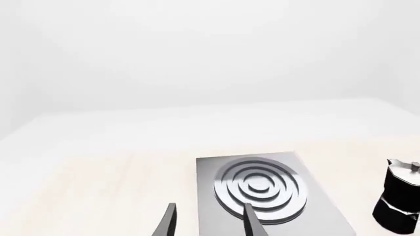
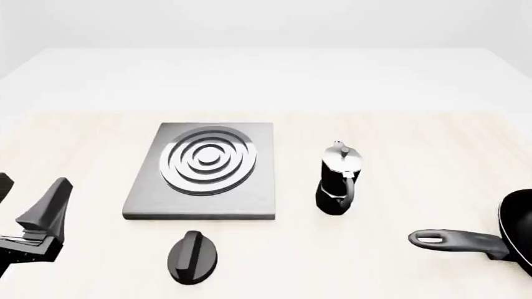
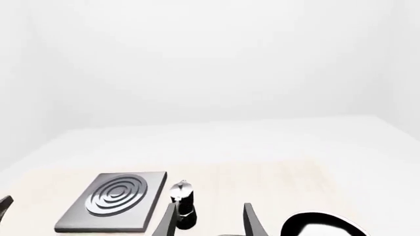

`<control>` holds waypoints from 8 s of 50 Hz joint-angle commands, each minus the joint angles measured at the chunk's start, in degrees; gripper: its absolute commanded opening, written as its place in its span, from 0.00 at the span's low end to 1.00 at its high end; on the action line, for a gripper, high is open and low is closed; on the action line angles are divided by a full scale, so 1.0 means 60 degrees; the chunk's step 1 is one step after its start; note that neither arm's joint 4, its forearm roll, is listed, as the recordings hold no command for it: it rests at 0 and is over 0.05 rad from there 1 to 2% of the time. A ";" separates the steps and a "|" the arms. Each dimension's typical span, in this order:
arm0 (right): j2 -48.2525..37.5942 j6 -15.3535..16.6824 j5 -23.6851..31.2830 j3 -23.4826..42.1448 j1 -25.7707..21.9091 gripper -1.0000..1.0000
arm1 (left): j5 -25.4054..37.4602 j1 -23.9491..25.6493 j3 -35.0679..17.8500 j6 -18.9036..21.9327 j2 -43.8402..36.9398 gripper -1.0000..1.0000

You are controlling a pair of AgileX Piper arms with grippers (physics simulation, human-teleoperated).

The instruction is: Put the frying pan on the stove.

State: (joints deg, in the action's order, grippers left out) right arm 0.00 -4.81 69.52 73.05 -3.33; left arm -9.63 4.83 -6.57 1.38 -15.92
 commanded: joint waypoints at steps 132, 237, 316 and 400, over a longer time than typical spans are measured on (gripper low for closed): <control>0.0000 -0.0433 0.0063 0.0054 -0.0072 1.00 | -0.0060 0.8252 -1.0612 0.1931 -1.1460 1.00; 0.0000 -0.0826 0.0062 -0.0027 -0.0146 1.00 | 0.5109 1.0190 -1.8974 0.3028 -1.8545 1.00; 0.0000 -0.1090 0.0063 -0.0013 -0.0187 1.00 | 0.4508 1.0566 -1.8654 0.2055 -2.0116 1.00; 0.0000 -0.1308 0.0063 -0.0012 -0.0126 1.00 | 0.4052 1.0443 -1.8681 0.2237 -2.0901 0.00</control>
State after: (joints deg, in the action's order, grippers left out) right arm 0.00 -12.62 69.89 72.96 -4.19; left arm 15.15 67.88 -120.32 11.79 -146.26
